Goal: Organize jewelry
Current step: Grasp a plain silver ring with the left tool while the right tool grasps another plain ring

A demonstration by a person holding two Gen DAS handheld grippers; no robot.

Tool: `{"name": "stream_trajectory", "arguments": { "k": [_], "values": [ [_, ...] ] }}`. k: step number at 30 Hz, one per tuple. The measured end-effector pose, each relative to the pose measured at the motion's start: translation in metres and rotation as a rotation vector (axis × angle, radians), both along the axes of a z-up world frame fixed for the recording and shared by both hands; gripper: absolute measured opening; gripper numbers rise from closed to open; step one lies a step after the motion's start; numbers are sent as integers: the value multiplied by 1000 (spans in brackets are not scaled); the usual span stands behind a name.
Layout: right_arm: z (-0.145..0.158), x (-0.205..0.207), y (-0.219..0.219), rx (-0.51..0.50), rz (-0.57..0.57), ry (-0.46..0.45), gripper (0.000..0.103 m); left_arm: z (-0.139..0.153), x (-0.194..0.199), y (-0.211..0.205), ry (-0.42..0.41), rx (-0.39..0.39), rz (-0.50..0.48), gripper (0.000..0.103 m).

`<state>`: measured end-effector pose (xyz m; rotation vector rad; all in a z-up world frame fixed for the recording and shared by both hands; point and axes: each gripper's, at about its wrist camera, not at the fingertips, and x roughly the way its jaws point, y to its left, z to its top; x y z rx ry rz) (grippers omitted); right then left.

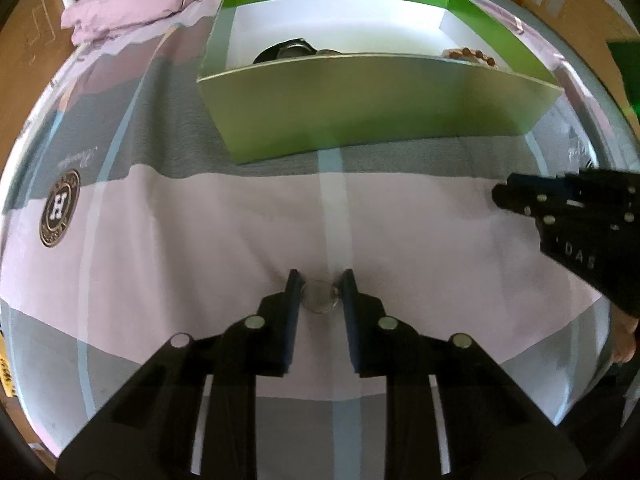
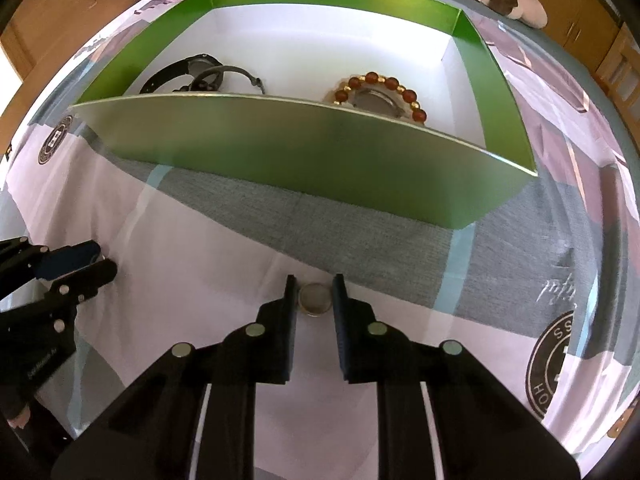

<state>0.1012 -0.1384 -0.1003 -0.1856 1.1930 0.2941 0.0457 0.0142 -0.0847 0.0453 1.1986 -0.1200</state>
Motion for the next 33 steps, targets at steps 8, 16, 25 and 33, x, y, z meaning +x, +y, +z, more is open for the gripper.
{"name": "stream_trajectory", "arguments": {
  "k": [8,16,25,33],
  "values": [
    [10,1,-10,35,-28,-17,17,9,8,26,-2,-55,76,20],
    [9,2,-18,105,-38,47,35,0,11,21,26,-43,61,21],
    [8,8,-28,142,-88,73,39,-1,20,31,59,-123,96,33],
    [0,-2,1,-23,-3,9,39,-5,15,19,47,-64,83,38]
  ]
}}
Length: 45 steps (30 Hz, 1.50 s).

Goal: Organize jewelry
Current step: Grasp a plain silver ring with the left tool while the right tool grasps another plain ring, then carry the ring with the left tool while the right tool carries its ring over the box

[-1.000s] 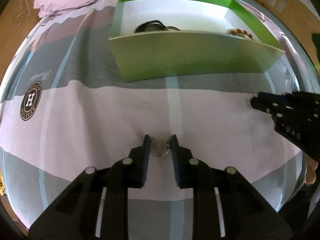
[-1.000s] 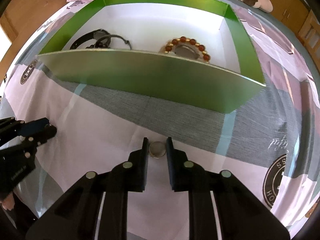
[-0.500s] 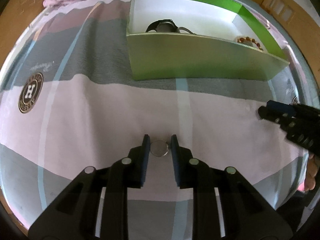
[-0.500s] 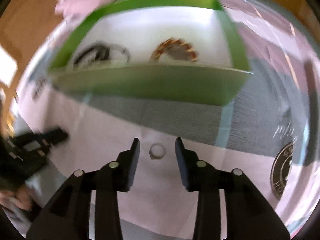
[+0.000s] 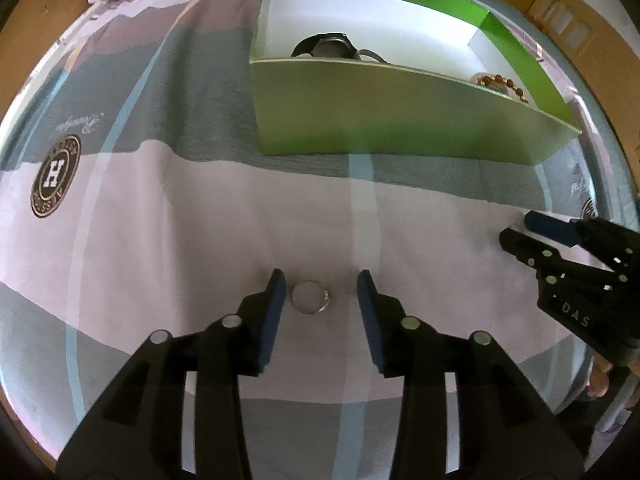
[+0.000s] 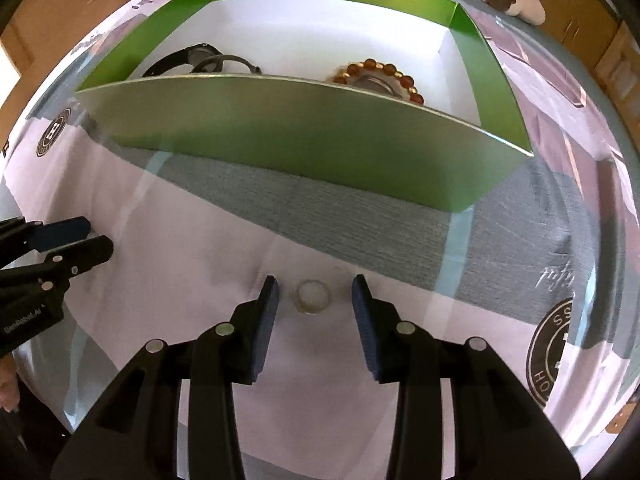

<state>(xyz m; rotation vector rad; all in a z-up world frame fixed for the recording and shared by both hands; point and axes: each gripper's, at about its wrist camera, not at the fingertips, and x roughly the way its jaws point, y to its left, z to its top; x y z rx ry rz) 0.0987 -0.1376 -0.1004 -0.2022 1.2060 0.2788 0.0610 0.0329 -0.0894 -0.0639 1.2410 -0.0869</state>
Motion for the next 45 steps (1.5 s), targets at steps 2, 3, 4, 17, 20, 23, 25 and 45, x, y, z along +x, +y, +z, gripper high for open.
{"name": "stream_trajectory", "arguments": {
  "k": [2,3,4,17,20,23,25,45],
  "values": [
    [0,0,-1,4,0,-4,39,0,-1,-7,-8,40,-3,38],
    [0,-1,-1,4,0,-9,39,0,-2,-11,-14,65,-5,38],
    [0,-2,-3,5,-1,-13,39,0,-2,-14,-20,82,-8,37],
    [16,-10,10,40,-12,-40,18,8,-10,-11,-54,114,2,20],
    [20,-8,12,47,-21,-48,18,15,-6,-9,-73,120,15,20],
    [19,-10,15,45,-13,-48,18,17,-4,-11,-78,118,15,20],
    [20,-11,15,32,-2,-56,18,17,-4,-14,-79,123,8,20],
    [27,-13,8,58,-29,-95,18,33,-2,-31,-116,95,-3,20]
  ]
}}
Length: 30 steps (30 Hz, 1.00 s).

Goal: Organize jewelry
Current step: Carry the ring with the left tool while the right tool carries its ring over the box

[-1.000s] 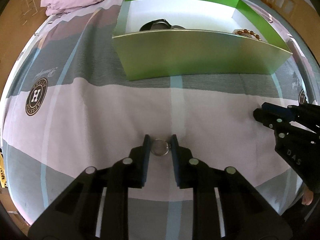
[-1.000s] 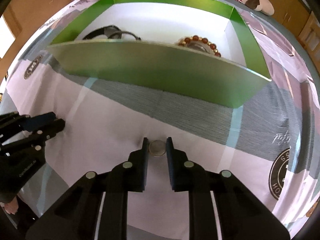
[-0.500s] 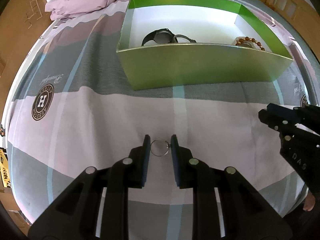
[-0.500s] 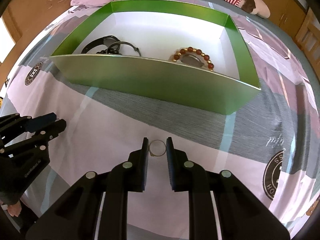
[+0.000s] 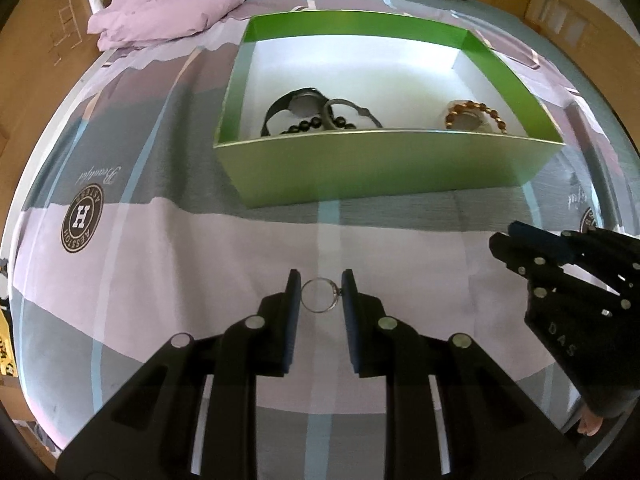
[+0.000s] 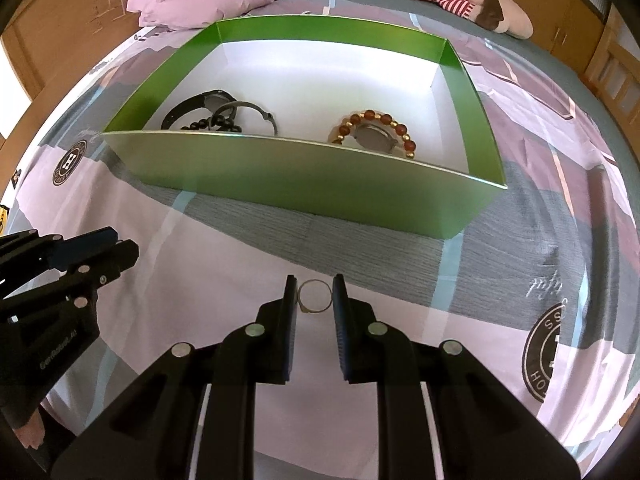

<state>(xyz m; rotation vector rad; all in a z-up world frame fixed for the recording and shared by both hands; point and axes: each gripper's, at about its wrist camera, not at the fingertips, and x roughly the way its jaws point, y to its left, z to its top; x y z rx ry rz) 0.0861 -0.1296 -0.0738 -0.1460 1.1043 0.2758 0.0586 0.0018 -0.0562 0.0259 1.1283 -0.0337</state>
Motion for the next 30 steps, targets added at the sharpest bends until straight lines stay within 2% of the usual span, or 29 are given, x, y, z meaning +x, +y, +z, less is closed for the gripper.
{"name": "stream_trajectory", "arguments": {
  "k": [11,15,17,20,25,27,30],
  "values": [
    [2,-2,-1,4,0,-4,18,0,1,5,-2,6,17,20],
    [14,-2,-8,30,-21,-33,18,6,0,7,-19,5,27,20],
    [25,-2,-12,53,-31,-64,18,18,-1,9,-55,6,35,20],
    [54,-5,-25,112,-48,-170,18,41,-1,9,-133,-11,37,20],
    [99,-1,-54,258,-117,-324,18,78,0,4,-248,-16,23,20],
    [107,7,-62,277,-138,-347,18,90,3,0,-296,6,2,20],
    [103,28,-67,291,-170,-345,18,103,18,-13,-393,100,-35,20]
  ]
}}
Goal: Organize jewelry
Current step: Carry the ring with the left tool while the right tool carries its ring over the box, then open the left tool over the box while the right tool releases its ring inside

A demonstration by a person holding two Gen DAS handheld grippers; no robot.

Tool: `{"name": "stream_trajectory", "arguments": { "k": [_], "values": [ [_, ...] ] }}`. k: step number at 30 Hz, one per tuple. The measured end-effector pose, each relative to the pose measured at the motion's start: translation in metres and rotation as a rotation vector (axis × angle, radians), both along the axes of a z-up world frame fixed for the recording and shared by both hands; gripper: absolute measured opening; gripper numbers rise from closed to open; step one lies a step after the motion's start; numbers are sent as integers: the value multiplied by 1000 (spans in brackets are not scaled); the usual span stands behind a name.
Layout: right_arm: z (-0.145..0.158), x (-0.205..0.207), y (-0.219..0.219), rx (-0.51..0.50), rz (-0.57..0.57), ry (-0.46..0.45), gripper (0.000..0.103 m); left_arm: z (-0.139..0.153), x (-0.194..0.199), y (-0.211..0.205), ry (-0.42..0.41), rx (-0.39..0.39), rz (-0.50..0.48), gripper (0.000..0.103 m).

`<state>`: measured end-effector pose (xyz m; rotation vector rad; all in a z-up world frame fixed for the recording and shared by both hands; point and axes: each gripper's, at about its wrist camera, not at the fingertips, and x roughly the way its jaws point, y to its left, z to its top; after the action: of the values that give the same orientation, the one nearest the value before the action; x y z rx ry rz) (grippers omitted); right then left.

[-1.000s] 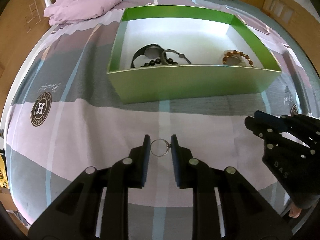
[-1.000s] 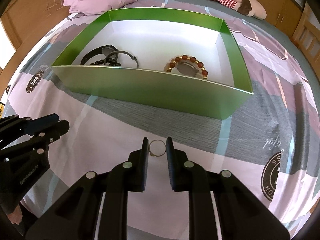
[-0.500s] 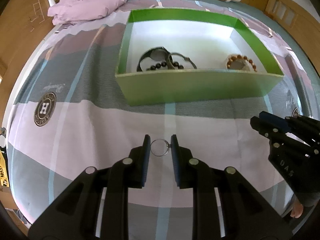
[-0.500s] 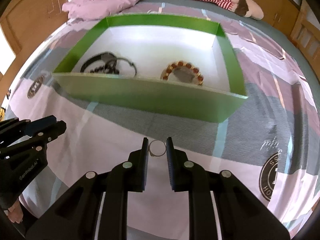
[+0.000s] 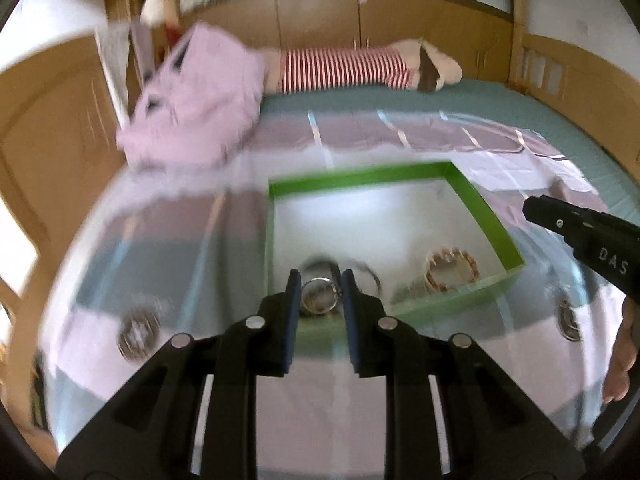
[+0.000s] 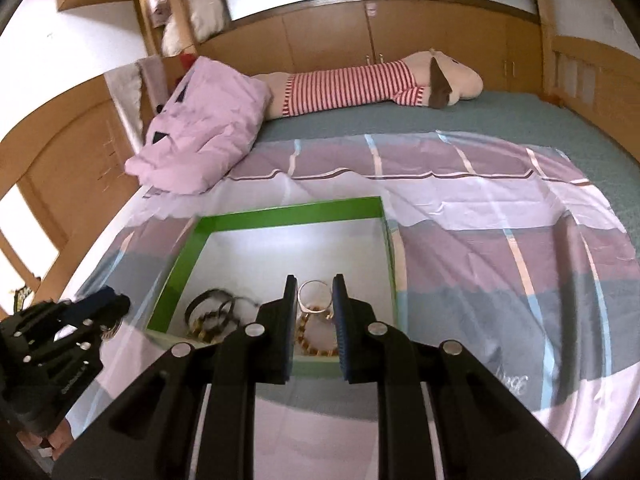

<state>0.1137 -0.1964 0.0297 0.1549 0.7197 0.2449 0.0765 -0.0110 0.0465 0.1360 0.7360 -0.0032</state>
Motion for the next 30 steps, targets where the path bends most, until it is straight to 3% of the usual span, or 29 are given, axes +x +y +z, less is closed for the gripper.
{"name": "stream_trajectory", "arguments": {
  "k": [4,12,19,21,23,25,28,30],
  "values": [
    [-23,22,4,2,-8,62,18,-10,30,-10,-6,-3,-49,20],
    [-50,39,19,-35,-2,134,18,-63,57,-3,119,-14,-14,20],
    [-53,38,34,-61,27,133,19,-65,56,7,129,-36,9,21],
    [-52,37,35,-58,30,129,33,-64,55,8,129,-47,17,23],
    [-50,35,34,-45,28,120,37,-62,56,12,139,-77,24,39],
    [-47,34,31,-31,22,112,43,-60,56,14,142,-104,28,41],
    [-41,33,23,15,-1,99,62,-54,54,18,146,-142,24,62],
    [-36,30,15,58,-34,87,82,-45,51,25,129,-172,28,71]
  ]
}}
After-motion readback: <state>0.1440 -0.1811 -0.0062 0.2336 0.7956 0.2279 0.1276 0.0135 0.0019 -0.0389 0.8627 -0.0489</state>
